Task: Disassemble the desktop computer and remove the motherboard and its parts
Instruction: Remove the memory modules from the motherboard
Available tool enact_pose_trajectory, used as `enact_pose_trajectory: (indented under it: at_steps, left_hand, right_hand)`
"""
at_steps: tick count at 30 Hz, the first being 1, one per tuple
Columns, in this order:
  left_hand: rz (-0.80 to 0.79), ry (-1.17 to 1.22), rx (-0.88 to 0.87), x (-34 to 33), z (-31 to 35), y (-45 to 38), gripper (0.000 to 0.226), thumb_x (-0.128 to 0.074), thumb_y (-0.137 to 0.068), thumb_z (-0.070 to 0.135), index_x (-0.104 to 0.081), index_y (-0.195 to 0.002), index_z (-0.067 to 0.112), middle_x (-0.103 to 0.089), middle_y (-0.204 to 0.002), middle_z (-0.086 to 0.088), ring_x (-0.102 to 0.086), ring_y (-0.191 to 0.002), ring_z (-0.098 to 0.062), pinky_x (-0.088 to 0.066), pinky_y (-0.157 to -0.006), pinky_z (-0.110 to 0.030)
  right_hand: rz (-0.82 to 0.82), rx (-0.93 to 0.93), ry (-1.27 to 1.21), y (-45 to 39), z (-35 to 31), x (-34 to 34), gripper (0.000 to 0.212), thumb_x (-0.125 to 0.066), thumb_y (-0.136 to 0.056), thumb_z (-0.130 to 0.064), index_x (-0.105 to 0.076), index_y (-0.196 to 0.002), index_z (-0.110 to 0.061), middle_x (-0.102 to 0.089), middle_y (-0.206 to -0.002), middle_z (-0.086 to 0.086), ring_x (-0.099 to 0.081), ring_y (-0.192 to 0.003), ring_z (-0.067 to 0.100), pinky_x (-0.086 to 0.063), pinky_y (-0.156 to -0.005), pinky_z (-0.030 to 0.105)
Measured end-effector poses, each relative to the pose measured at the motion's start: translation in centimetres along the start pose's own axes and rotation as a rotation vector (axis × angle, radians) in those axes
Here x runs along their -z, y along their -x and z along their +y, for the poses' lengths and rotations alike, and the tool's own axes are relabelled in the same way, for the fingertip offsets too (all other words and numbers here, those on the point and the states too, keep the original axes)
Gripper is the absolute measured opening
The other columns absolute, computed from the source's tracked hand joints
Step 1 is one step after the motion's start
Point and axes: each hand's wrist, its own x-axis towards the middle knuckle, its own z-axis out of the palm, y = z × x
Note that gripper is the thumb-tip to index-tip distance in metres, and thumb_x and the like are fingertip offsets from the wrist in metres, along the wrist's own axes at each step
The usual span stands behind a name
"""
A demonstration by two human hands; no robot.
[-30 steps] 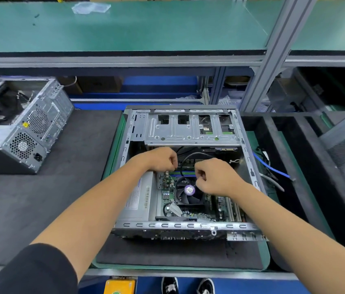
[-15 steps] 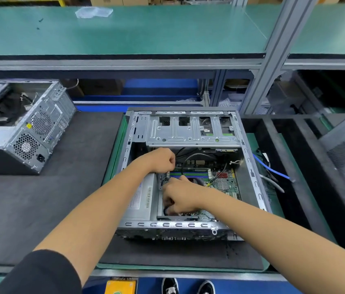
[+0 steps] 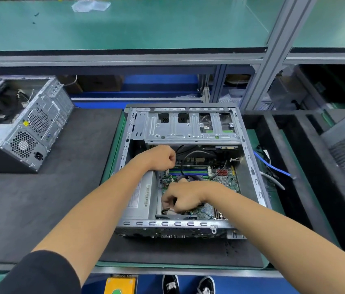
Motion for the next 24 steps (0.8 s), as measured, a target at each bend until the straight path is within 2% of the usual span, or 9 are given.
enact_pose_trajectory:
  at_steps: [5,7,8,9,10,13,14,19,24]
  left_hand:
    - [0.004,0.009,-0.007,0.0,0.1,0.0,0.013,-0.055,-0.087,0.011,-0.067,-0.088,0.008,-0.060,-0.077,0.004,-0.050,-0.062,-0.006,-0.038,-0.054,-0.021]
    - [0.003,0.010,-0.008,0.0,0.1,0.0,0.013,-0.055,-0.088,0.012,-0.067,-0.088,0.008,-0.059,-0.075,0.005,-0.049,-0.061,-0.006,-0.038,-0.053,-0.020]
    - [0.002,0.011,-0.008,0.0,0.2,0.0,0.013,-0.055,-0.088,0.011,-0.068,-0.089,0.007,-0.059,-0.076,0.005,-0.049,-0.062,-0.007,-0.038,-0.053,-0.020]
    - [0.001,0.012,-0.009,0.0,0.2,0.0,0.013,-0.055,-0.088,0.011,-0.068,-0.088,0.007,-0.060,-0.075,0.004,-0.050,-0.063,-0.008,-0.039,-0.054,-0.021]
    - [0.001,0.013,-0.009,0.0,0.2,0.0,0.013,-0.055,-0.088,0.011,-0.067,-0.087,0.008,-0.059,-0.075,0.004,-0.050,-0.063,-0.009,-0.039,-0.054,-0.021]
    - [-0.001,0.025,-0.004,0.1,0.3,0.1,0.013,-0.054,-0.088,0.011,-0.067,-0.086,0.008,-0.059,-0.073,0.006,-0.052,-0.063,-0.011,-0.040,-0.054,-0.021]
    - [-0.003,0.030,-0.001,0.1,0.3,0.1,0.014,-0.054,-0.087,0.011,-0.067,-0.087,0.007,-0.059,-0.072,0.006,-0.053,-0.064,-0.012,-0.041,-0.055,-0.021]
    - [-0.010,0.046,0.003,0.2,0.5,0.3,0.015,-0.053,-0.087,0.010,-0.067,-0.088,0.005,-0.059,-0.071,0.006,-0.054,-0.062,-0.012,-0.044,-0.058,-0.024]
    - [-0.008,0.042,0.004,0.3,0.8,0.4,0.015,-0.053,-0.088,0.010,-0.067,-0.088,0.004,-0.058,-0.070,0.006,-0.053,-0.063,-0.013,-0.043,-0.059,-0.025]
  right_hand:
    - [-0.037,0.005,0.003,-0.1,0.4,0.3,0.027,-0.058,-0.086,0.003,-0.065,-0.109,-0.010,-0.070,-0.096,0.002,-0.057,-0.084,0.007,-0.041,-0.086,0.026]
    - [-0.012,0.014,0.051,-0.2,1.0,0.1,0.010,-0.064,-0.088,-0.007,-0.069,-0.094,-0.014,-0.068,-0.082,-0.011,-0.054,-0.079,0.000,-0.037,-0.090,0.028]
    - [-0.002,0.022,0.092,-0.2,1.3,0.0,0.011,-0.066,-0.089,-0.014,-0.068,-0.079,-0.018,-0.062,-0.071,-0.018,-0.051,-0.073,-0.003,-0.033,-0.088,0.030]
    - [0.004,0.038,0.143,-0.1,1.4,-0.1,0.024,-0.065,-0.091,-0.018,-0.061,-0.067,-0.022,-0.059,-0.065,-0.017,-0.049,-0.070,-0.002,-0.030,-0.087,0.033]
    - [0.001,0.057,0.201,0.0,1.3,-0.2,0.031,-0.064,-0.091,-0.020,-0.055,-0.062,-0.023,-0.060,-0.068,-0.014,-0.050,-0.075,0.001,-0.030,-0.087,0.036]
    - [-0.019,0.068,0.384,0.0,1.2,-0.4,0.026,-0.061,-0.092,-0.026,-0.053,-0.068,-0.024,-0.067,-0.111,-0.001,-0.046,-0.113,0.019,-0.029,-0.099,0.046]
    - [-0.022,0.069,0.406,-0.1,1.2,-0.5,0.025,-0.061,-0.092,-0.028,-0.053,-0.069,-0.023,-0.065,-0.117,0.000,-0.041,-0.118,0.021,-0.028,-0.101,0.047]
    - [0.053,0.086,0.269,0.1,1.2,-1.1,0.021,-0.060,-0.090,-0.016,-0.051,-0.073,-0.009,-0.063,-0.095,0.012,-0.038,-0.108,0.022,-0.024,-0.098,0.049]
    - [0.074,0.113,0.260,-0.1,1.2,-1.4,0.019,-0.053,-0.088,-0.005,-0.041,-0.075,-0.009,-0.056,-0.094,0.018,-0.036,-0.105,0.024,-0.024,-0.098,0.050]
